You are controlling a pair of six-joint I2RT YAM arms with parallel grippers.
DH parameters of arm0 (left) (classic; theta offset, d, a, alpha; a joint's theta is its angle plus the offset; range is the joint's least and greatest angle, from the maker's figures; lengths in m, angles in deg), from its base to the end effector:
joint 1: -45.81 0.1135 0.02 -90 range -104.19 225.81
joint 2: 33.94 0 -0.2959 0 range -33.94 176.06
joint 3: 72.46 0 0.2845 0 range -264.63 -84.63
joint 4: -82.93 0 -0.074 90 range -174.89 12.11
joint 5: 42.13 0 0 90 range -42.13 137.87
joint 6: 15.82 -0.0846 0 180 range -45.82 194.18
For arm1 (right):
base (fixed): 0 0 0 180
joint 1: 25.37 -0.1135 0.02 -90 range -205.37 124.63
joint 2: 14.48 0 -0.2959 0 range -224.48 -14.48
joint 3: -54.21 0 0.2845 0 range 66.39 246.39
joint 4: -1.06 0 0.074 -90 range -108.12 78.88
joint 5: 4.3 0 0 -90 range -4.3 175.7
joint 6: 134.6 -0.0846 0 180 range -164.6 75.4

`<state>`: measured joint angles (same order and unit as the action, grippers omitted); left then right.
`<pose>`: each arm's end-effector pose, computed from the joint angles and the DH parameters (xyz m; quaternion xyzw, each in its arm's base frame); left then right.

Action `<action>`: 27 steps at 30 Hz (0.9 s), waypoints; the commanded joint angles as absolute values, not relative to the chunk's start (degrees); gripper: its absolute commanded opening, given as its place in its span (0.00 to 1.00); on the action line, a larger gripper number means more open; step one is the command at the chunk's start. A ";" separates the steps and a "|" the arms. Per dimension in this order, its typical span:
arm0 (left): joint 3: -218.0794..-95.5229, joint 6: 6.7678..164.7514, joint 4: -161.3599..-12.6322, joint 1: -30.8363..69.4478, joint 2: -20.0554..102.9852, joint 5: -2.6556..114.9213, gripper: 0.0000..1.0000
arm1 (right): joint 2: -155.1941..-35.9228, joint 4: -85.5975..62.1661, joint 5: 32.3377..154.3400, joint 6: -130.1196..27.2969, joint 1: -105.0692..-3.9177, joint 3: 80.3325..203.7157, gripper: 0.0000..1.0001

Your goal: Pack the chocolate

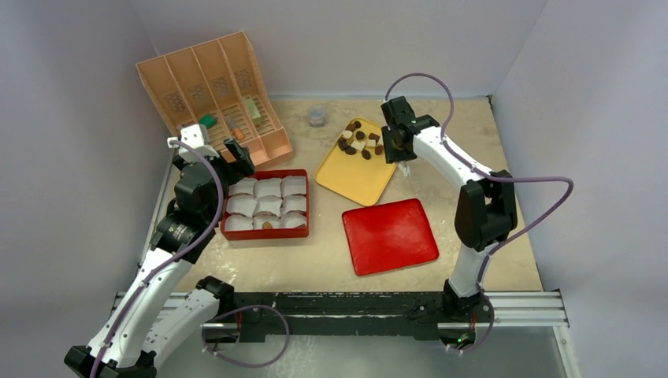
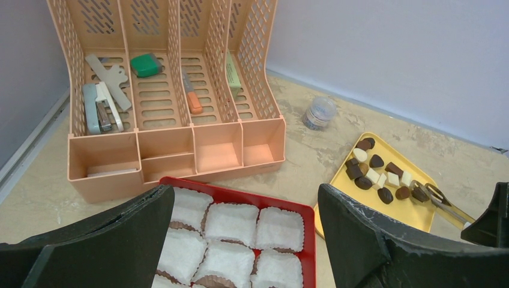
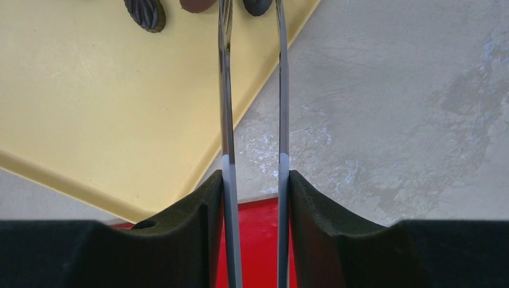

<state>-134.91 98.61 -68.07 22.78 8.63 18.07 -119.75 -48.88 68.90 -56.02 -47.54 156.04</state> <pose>0.2145 -0.0455 0.3871 -0.1758 0.7334 -0.0731 0.6526 0.4485 0.1564 0.2575 -0.0423 0.9394 -0.0430 0.3376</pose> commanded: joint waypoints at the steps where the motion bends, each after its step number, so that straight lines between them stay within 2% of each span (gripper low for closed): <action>1: -135.16 97.91 -70.93 22.62 8.25 18.25 0.89 | -119.74 -47.80 68.41 -55.50 -47.25 157.43 0.42; 17: -135.20 97.91 -70.83 22.67 7.91 17.58 0.88 | -118.14 -48.30 68.10 -55.78 -47.25 156.51 0.23; 27: -135.17 97.82 -70.74 22.62 7.79 17.11 0.88 | -116.05 -47.52 67.09 -55.84 -47.33 155.12 0.18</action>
